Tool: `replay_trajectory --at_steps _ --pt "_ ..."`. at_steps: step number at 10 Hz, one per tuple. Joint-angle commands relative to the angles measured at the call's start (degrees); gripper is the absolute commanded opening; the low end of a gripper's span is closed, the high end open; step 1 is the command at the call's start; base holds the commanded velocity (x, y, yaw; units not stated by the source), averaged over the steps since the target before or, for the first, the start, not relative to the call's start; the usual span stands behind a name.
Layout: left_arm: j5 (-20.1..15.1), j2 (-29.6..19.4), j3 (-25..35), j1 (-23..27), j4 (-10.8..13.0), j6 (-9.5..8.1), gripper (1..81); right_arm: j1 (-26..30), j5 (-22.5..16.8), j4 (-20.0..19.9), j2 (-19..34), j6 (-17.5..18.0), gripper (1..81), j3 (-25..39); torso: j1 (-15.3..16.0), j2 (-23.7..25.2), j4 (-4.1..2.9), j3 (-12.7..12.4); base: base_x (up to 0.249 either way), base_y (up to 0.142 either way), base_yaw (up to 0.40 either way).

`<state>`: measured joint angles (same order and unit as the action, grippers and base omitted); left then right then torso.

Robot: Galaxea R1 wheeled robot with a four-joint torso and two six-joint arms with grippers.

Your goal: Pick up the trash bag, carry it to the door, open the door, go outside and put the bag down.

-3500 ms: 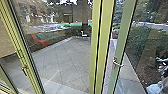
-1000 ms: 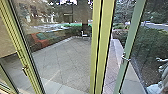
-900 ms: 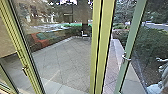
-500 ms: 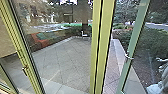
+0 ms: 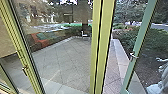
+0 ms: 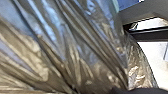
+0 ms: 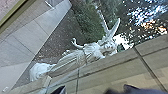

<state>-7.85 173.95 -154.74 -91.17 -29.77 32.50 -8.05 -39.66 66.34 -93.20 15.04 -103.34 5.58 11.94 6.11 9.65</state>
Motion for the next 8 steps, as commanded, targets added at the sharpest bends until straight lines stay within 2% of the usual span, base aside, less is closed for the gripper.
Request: replay_trajectory --at_steps 1,2,4,6,8 --pt "-5.07 0.35 0.31 1.39 -0.11 0.11 1.0 6.32 -10.77 -21.38 3.86 1.04 81.1 4.46 0.00 0.00 0.00 0.00 0.000 0.000 0.000" --pt "-5.07 0.35 0.31 1.48 -0.11 0.20 1.0 6.76 -13.68 -28.77 4.39 1.22 81.1 7.45 0.00 0.00 0.00 0.00 0.000 0.000 0.000" --pt "-5.07 0.62 0.31 1.48 -0.11 0.28 1.0 6.24 -16.33 -43.01 4.75 1.22 81.1 10.62 0.00 0.00 0.00 0.00 0.000 0.000 0.000" --pt "-5.07 0.62 0.31 1.48 -0.12 0.37 1.0 4.13 -17.64 -52.24 4.66 1.30 81.1 11.85 -0.02 0.02 0.00 -0.02 0.000 0.000 0.000" --pt "-5.07 0.88 0.31 1.48 -0.03 0.37 1.0 -2.71 -17.65 -63.16 4.04 1.74 81.1 14.92 0.00 0.02 0.00 -0.02 0.000 0.000 0.000"
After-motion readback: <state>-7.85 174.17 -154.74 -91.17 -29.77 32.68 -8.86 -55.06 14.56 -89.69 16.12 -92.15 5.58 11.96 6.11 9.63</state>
